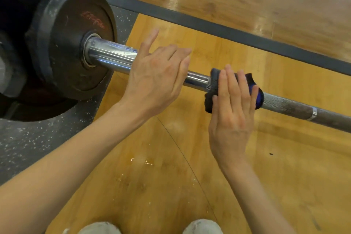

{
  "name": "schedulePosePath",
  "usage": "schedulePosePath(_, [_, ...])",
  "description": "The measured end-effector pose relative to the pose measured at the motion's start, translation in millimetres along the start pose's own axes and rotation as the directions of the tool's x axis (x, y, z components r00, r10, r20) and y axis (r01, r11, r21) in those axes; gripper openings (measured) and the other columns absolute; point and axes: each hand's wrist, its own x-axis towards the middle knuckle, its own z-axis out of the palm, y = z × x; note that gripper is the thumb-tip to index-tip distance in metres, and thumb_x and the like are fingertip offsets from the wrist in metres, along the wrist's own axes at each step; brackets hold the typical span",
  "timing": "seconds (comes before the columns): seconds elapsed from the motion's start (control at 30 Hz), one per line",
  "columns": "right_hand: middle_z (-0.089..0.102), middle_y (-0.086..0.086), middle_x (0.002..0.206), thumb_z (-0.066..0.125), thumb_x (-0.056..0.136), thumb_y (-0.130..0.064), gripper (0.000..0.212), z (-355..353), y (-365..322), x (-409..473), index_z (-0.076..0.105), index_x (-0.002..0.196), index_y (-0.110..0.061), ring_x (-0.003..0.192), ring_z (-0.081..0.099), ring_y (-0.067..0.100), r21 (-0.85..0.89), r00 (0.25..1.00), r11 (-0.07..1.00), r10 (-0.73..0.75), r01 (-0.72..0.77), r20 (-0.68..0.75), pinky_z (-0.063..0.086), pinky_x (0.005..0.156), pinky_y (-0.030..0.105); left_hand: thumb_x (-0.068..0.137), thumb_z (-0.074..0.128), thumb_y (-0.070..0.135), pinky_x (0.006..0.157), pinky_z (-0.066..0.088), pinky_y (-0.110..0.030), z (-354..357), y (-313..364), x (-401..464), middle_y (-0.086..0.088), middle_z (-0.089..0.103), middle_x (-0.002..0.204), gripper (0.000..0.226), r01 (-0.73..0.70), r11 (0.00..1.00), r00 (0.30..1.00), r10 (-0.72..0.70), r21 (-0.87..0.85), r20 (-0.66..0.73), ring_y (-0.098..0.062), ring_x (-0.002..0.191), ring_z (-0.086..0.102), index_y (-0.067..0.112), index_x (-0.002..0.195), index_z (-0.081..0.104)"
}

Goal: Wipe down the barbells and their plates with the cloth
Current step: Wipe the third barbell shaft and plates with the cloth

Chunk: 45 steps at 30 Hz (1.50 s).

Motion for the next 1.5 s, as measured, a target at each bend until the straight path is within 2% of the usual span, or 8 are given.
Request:
schedulePosePath(0.23, [0.044, 0.009, 0.155, 0.054, 0.104, -0.003, 0.049, 13, -8, 10, 0.04, 0.151, -0.005, 0.146, 0.039, 0.027, -0.037, 0.979, 0.978, -0.204, 0.204, 0.012, 0.024, 0.122, 0.048, 0.107, 0.023, 0.019, 0.124, 0.018, -0.046, 6, 1, 5, -0.007, 0.072, 0.094, 0.048, -0.002, 0.999, 1.0, 0.002, -0.035, -0.012, -0.026, 0.087, 0.067, 0.007, 0.104, 0.069])
schedulePosePath(0.47, [0.047, 0.015, 0.152, 0.051, 0.103, 0.0, 0.044, 11, -21, 5, 0.045, 0.147, 0.0, 0.144, 0.04, 0.031, 0.027, 0.999, 0.999, 0.037, -0.036, -0.032, 0.023, 0.123, 0.051, 0.107, 0.023, 0.019, 0.122, 0.021, -0.044, 6, 5, 3, -0.005, 0.071, 0.093, 0.048, 0.037, 0.997, 0.999, -0.039, -0.07, -0.021, -0.024, 0.082, 0.067, 0.008, 0.104, 0.069])
schedulePosePath(0.63, [0.048, 0.011, 0.151, 0.048, 0.108, -0.01, 0.04, -1, 8, 7, 0.046, 0.148, -0.003, 0.143, 0.043, 0.027, 0.022, 0.984, 0.985, -0.172, 0.171, 0.051, 0.029, 0.121, 0.046, 0.108, 0.021, 0.02, 0.123, 0.019, -0.045, 2, 6, 1, -0.006, 0.071, 0.097, 0.048, 0.034, 0.998, 0.999, -0.033, -0.06, 0.018, -0.023, 0.086, 0.067, 0.009, 0.104, 0.067])
schedulePosePath(0.8, [0.048, 0.012, 0.152, 0.042, 0.108, -0.008, 0.04, -13, 4, -6, 0.046, 0.147, -0.001, 0.144, 0.04, 0.03, 0.015, 0.996, 0.997, 0.081, -0.081, 0.043, 0.026, 0.121, 0.053, 0.108, 0.023, 0.02, 0.123, 0.021, -0.045, 0, 9, -5, -0.006, 0.07, 0.097, 0.046, 0.056, 0.996, 0.998, -0.055, -0.07, 0.011, -0.023, 0.084, 0.066, 0.009, 0.102, 0.067])
schedulePosePath(1.03, [0.052, 0.008, 0.149, 0.045, 0.109, -0.014, 0.039, -13, -14, 0, 0.049, 0.147, -0.005, 0.14, 0.046, 0.027, 0.079, 0.988, 0.992, -0.105, 0.096, 0.115, 0.031, 0.12, 0.046, 0.108, 0.022, 0.022, 0.12, 0.027, -0.043, -8, 14, -19, -0.007, 0.07, 0.107, 0.048, 0.078, 0.989, 0.996, -0.073, -0.124, 0.042, -0.023, 0.096, 0.067, 0.006, 0.118, 0.066])
schedulePosePath(1.2, [0.054, 0.008, 0.146, 0.044, 0.105, -0.007, 0.04, -22, -35, -7, 0.052, 0.144, -0.005, 0.14, 0.045, 0.028, 0.076, 0.987, 0.992, 0.089, -0.1, 0.132, 0.026, 0.122, 0.05, 0.109, 0.018, 0.025, 0.119, 0.028, -0.041, -12, 19, -33, -0.006, 0.069, 0.11, 0.051, 0.101, 0.984, 0.995, -0.098, -0.146, 0.031, -0.023, 0.099, 0.065, 0.007, 0.122, 0.064])
schedulePosePath(1.37, [0.057, 0.007, 0.144, 0.037, 0.11, -0.017, 0.039, -33, -27, -6, 0.054, 0.143, -0.006, 0.137, 0.049, 0.027, 0.141, 0.971, 0.989, -0.065, 0.032, 0.231, 0.028, 0.121, 0.046, 0.109, 0.021, 0.024, 0.122, 0.024, -0.043, -19, 24, -48, -0.007, 0.067, 0.119, 0.048, 0.1, 0.985, 0.994, -0.093, -0.141, 0.055, -0.023, 0.108, 0.064, 0.007, 0.129, 0.061])
schedulePosePath(1.5, [0.058, 0.005, 0.141, 0.036, 0.107, -0.015, 0.04, -52, -24, -20, 0.055, 0.141, -0.007, 0.138, 0.047, 0.025, 0.079, 0.963, 0.986, 0.123, -0.145, 0.24, 0.024, 0.122, 0.048, 0.11, 0.018, 0.026, 0.123, 0.02, -0.041, -23, 26, -62, -0.007, 0.065, 0.126, 0.051, 0.11, 0.986, 0.992, -0.1, -0.126, 0.081, -0.022, 0.111, 0.062, 0.007, 0.134, 0.059])
